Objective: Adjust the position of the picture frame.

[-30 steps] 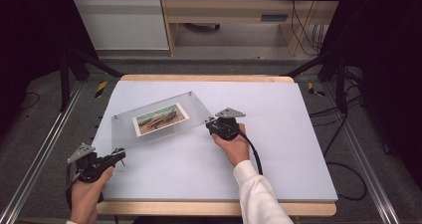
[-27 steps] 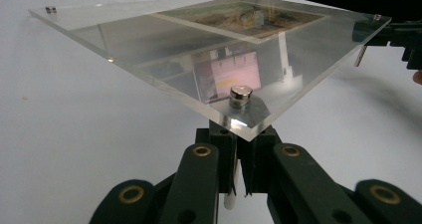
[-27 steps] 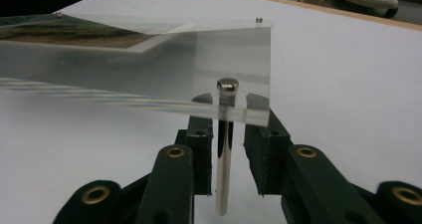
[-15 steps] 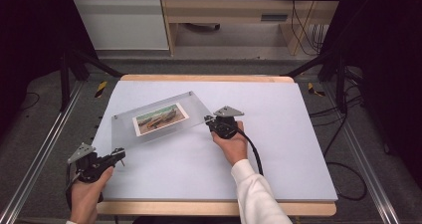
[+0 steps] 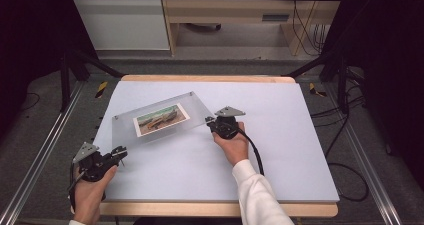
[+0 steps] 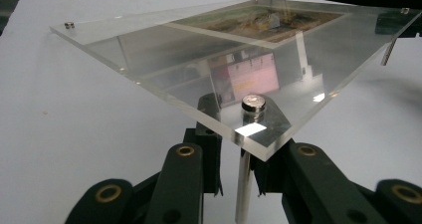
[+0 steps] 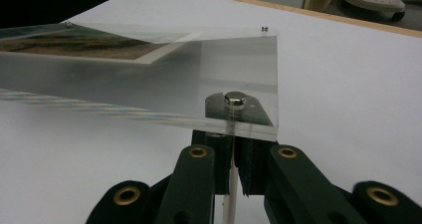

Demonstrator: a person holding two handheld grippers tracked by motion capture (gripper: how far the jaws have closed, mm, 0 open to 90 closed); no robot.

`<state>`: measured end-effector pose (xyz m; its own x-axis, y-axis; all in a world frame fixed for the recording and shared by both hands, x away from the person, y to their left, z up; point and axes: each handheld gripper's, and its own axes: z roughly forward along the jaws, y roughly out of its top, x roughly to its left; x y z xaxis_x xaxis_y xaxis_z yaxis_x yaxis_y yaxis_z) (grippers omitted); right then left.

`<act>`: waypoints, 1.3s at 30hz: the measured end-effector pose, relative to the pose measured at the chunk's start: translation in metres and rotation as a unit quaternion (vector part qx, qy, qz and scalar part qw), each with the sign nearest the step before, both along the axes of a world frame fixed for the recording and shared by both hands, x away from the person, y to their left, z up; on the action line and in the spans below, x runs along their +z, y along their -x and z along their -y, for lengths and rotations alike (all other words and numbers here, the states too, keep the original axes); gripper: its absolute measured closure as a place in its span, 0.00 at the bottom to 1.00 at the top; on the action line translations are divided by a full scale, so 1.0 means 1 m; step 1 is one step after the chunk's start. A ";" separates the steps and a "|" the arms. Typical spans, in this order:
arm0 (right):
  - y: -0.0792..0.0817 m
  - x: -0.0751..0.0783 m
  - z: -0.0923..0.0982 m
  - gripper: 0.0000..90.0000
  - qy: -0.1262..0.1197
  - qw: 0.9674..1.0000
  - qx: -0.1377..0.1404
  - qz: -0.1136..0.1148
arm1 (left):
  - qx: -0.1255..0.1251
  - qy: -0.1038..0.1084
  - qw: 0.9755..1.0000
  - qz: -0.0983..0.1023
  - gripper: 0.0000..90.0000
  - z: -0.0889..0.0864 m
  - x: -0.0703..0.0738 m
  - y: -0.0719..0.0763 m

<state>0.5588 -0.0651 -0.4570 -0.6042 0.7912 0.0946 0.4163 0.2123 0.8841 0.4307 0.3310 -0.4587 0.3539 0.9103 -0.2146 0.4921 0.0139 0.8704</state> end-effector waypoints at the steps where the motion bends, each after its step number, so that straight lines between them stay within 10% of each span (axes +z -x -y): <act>1: 0.000 0.000 0.000 0.94 0.000 1.000 0.000 -0.001 | -0.002 0.002 1.000 0.000 0.85 0.000 0.000 0.000; 39: 0.002 0.004 -0.006 0.94 -0.003 1.000 0.000 0.002 | 0.010 -0.011 1.000 0.013 0.93 0.001 0.006 -0.004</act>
<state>0.5573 -0.0594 -0.4531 -0.6046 0.7906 0.0968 0.4120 0.2063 0.8875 0.4345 0.3303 -0.4525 0.3402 0.9219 -0.1855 0.4691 0.0046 0.8831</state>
